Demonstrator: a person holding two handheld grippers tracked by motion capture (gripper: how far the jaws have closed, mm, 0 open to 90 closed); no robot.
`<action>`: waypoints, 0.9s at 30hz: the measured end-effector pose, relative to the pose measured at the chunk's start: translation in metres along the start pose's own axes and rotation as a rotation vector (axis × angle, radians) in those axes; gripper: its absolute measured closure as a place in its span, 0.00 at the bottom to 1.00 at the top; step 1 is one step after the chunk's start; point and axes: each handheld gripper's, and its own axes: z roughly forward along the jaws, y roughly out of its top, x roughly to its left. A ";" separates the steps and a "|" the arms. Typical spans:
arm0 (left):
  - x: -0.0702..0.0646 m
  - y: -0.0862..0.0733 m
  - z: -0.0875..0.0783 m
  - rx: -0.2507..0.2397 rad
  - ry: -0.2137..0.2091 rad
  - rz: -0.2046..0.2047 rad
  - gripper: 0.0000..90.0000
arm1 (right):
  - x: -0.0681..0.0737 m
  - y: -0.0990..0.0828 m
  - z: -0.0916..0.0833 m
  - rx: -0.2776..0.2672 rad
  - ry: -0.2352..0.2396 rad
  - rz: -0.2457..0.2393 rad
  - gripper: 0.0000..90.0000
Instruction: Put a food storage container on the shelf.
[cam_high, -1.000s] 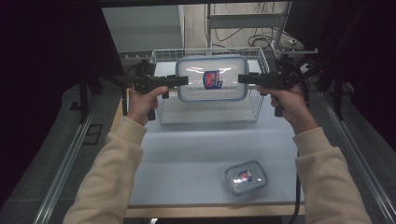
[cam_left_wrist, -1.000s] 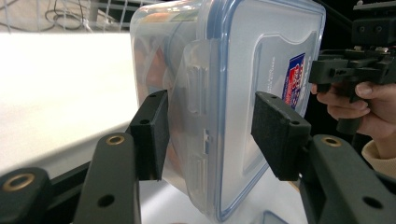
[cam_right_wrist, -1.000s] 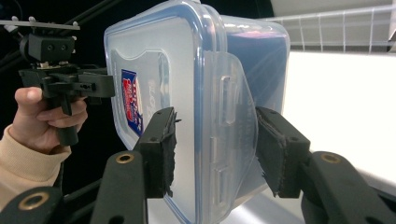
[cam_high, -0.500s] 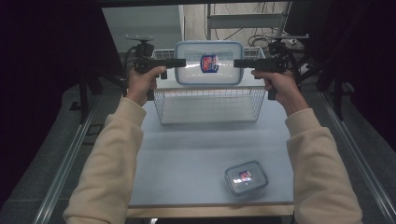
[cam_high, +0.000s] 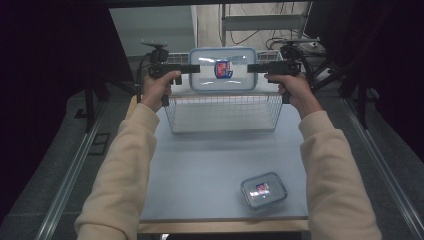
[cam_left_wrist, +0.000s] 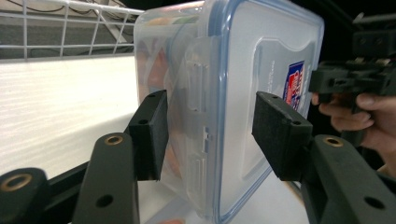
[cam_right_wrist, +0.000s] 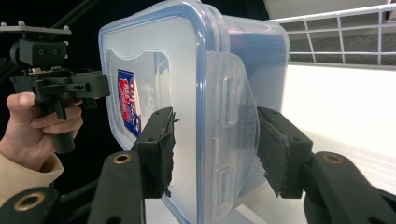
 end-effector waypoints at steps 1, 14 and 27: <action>0.000 0.001 0.001 -0.007 -0.002 -0.016 0.53 | -0.002 0.000 0.001 -0.001 0.004 0.007 0.54; 0.009 0.007 0.021 -0.029 0.060 -0.119 0.42 | -0.010 0.002 0.012 -0.052 -0.063 0.101 0.47; 0.000 0.003 0.006 -0.055 0.130 -0.047 0.27 | 0.002 -0.011 -0.001 -0.148 -0.092 0.069 0.36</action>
